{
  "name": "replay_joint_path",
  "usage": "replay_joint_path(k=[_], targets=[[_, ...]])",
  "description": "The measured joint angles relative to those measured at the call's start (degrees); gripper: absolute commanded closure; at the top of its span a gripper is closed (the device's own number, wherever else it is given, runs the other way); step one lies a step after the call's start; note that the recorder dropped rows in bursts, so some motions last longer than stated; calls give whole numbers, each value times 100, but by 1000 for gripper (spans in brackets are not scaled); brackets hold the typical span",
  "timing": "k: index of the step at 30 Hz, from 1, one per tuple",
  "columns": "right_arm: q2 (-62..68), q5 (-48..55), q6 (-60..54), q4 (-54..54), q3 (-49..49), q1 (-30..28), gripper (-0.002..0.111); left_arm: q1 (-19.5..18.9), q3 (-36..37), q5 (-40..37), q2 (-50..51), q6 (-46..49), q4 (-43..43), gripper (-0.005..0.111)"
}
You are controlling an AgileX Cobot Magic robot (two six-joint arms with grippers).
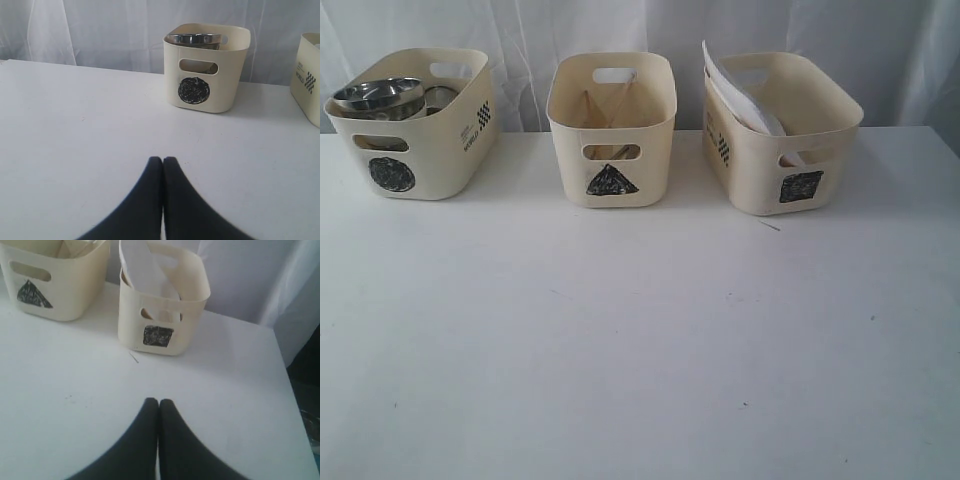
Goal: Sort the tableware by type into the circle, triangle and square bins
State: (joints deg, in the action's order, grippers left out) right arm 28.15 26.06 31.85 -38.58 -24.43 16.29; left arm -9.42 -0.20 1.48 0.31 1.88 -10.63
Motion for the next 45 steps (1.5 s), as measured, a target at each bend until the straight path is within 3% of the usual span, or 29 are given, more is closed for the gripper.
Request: replay_joint_path(k=[12,21,32,45], targets=[[-668,262,-132,38,24,0,108,0,0,0,0,0,0,107],[-1330,-749,-675,159,828,0,108,0,0,0,0,0,0,107],[-2512,-1448,-2311,1798,1980,-825,108,0,0,0,0,0,0,107],[-2781,-1569,-2861,2312,2412,-929,108,0,0,0,0,0,0,107]])
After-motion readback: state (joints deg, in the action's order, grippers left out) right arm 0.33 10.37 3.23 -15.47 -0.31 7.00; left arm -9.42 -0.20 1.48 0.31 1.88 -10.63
